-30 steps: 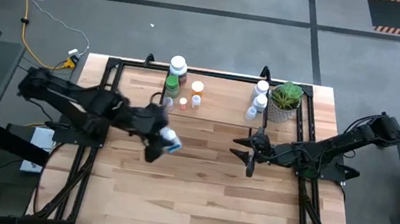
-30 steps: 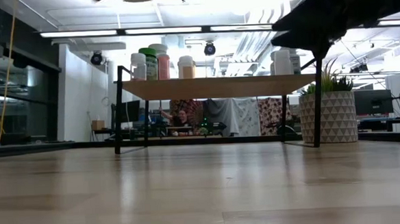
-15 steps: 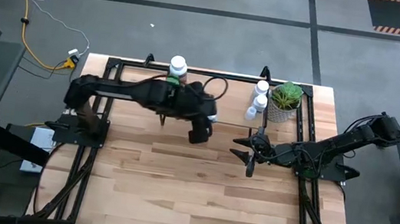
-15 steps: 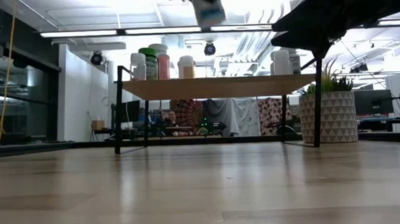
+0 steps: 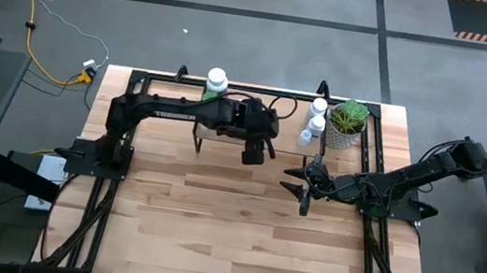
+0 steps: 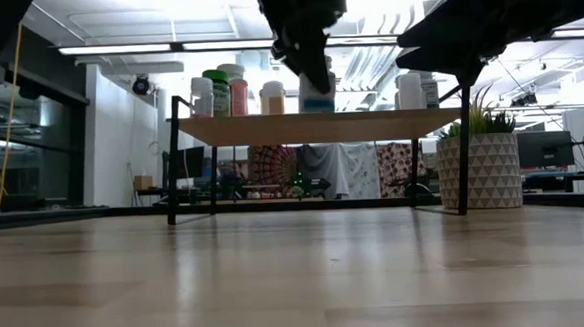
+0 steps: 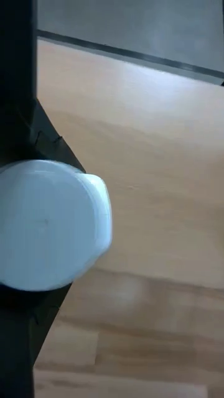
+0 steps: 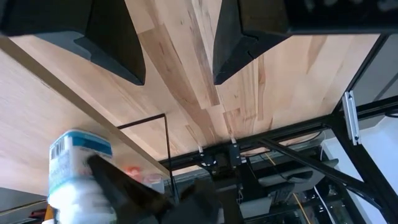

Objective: Pick and place medicine bottles onto shelf by color
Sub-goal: Put the white medicine bottle on the shelf

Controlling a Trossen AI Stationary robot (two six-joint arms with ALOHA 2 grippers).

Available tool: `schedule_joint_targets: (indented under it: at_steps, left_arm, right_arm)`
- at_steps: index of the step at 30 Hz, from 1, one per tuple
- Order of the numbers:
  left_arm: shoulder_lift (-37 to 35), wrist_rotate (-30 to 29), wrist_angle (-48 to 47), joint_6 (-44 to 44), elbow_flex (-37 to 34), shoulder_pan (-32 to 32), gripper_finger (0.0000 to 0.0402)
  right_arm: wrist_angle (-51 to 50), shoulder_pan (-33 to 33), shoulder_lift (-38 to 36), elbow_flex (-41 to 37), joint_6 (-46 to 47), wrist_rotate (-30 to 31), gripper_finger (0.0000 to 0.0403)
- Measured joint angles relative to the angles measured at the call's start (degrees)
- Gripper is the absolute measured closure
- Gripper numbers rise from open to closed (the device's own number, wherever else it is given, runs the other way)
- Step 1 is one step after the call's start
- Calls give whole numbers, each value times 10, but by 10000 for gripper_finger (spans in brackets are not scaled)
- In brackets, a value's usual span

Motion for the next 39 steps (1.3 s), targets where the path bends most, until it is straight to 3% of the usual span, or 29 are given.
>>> schedule_joint_targets:
  at_steps: [19, 32, 39]
  left_arm:
    - [6, 19, 16, -4, 0, 43, 212]
    - [6, -20, 14, -16, 4, 48, 135]
    - [5, -13, -2, -35, 42, 47, 119]
  right_arm:
    - [0, 0, 0, 0, 0, 0, 224]
    - [-1, 0, 0, 0, 0, 0, 224]
    - [0, 0, 0, 0, 0, 0, 224]
